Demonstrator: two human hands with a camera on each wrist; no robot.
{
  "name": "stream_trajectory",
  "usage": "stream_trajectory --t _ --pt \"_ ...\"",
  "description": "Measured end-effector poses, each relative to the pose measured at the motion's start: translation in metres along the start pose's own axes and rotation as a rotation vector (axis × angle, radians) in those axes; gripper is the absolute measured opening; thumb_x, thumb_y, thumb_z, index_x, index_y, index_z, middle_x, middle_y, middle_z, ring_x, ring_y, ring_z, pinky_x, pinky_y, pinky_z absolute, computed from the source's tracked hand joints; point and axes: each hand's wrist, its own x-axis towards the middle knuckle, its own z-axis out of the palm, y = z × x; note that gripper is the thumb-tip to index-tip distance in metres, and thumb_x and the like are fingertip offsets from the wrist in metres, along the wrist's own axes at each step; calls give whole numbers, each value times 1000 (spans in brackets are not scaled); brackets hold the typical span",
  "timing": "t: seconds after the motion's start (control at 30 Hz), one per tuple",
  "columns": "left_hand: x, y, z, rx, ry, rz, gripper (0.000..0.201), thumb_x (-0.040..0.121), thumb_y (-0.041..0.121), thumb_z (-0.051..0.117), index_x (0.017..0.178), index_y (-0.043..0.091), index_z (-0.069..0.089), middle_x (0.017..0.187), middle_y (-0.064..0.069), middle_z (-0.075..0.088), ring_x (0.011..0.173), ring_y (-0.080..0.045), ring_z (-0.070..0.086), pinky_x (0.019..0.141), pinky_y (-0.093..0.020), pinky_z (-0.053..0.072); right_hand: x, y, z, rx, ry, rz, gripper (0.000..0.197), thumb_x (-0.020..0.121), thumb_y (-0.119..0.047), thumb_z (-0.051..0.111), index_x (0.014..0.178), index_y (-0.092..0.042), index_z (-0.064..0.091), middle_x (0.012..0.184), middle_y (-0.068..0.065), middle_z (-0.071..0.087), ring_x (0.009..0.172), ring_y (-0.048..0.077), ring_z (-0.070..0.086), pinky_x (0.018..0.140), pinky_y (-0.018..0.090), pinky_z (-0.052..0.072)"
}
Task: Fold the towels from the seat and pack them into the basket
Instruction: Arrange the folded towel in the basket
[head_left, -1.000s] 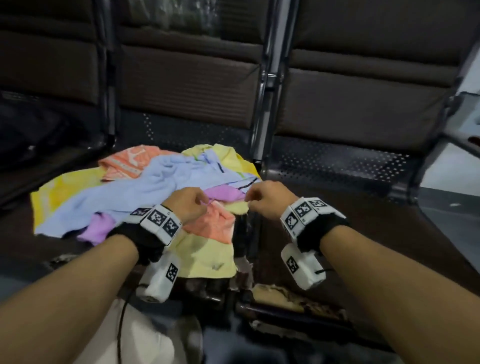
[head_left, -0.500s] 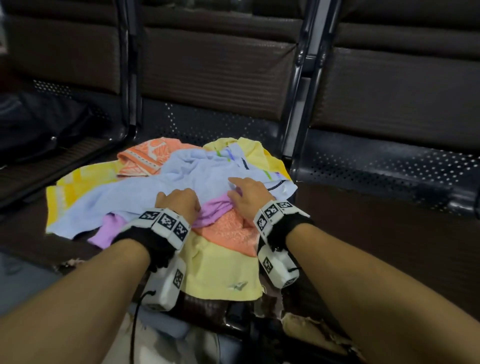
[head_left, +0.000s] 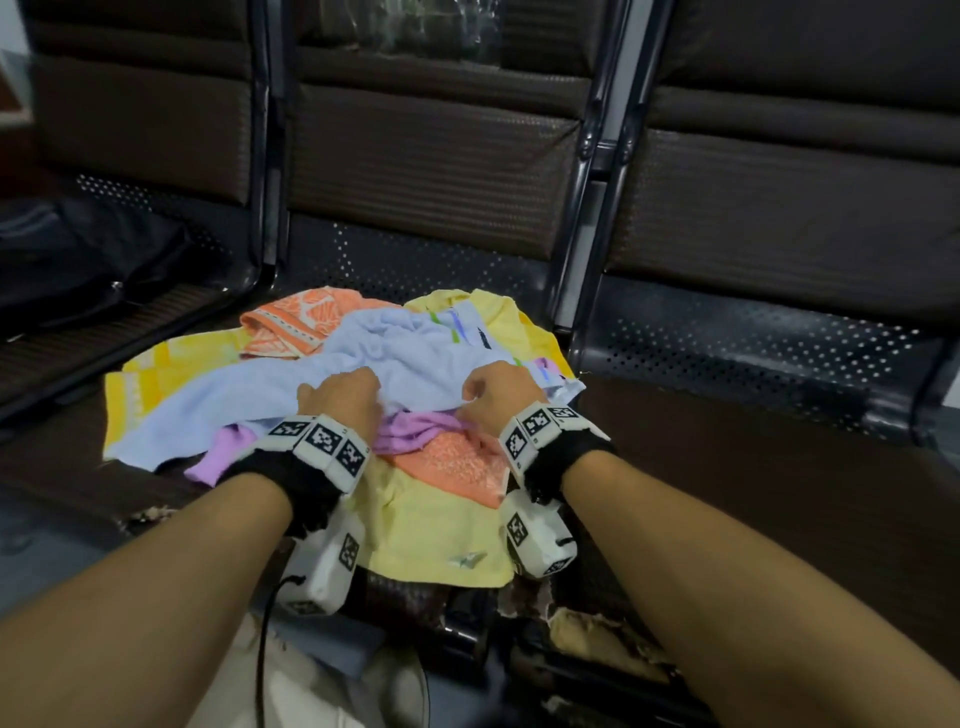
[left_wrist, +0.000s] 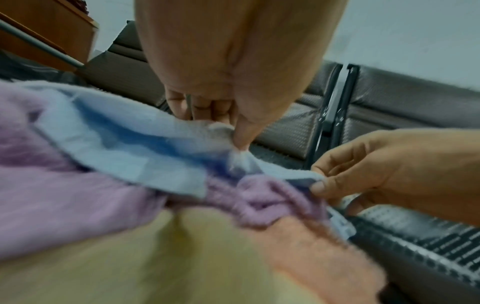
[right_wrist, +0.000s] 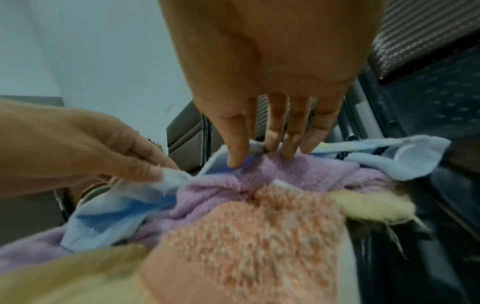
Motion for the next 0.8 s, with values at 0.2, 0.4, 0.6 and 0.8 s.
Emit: stream_trajectory --t 0.2,0.4,0.6,0.8 --pt "-18 44 -42 -325 214 324 21 95 13 45 87 6 63 100 -15 64 98 -33 57 81 -38 41 -33 12 -63 182 192 -62 11 92 -24 53 88 -18 45 78 -2 54 74 18 50 58 29 34" --pt "-64 106 -66 -522 369 655 17 95 27 47 96 18 61 91 -10 68 90 -34 60 76 -43 47 -86 44 -140 424 525 -31 13 93 -20 55 81 -16 60 75 -5 58 78 13 53 76 32 45" --pt "-101 165 -93 -848 399 680 17 96 26 48 96 16 62 88 -7 68 87 -31 59 77 -39 47 -135 49 -186 844 766 -53 25 90 -13 59 66 -17 64 68 -2 60 72 12 52 68 27 45" --pt "-116 215 -99 -1111 320 708 17 95 22 50 91 13 64 82 1 65 78 -13 58 71 -28 45 -152 72 -200 1043 868 -70 16 90 -18 60 77 -14 68 76 3 66 73 12 59 68 26 51"
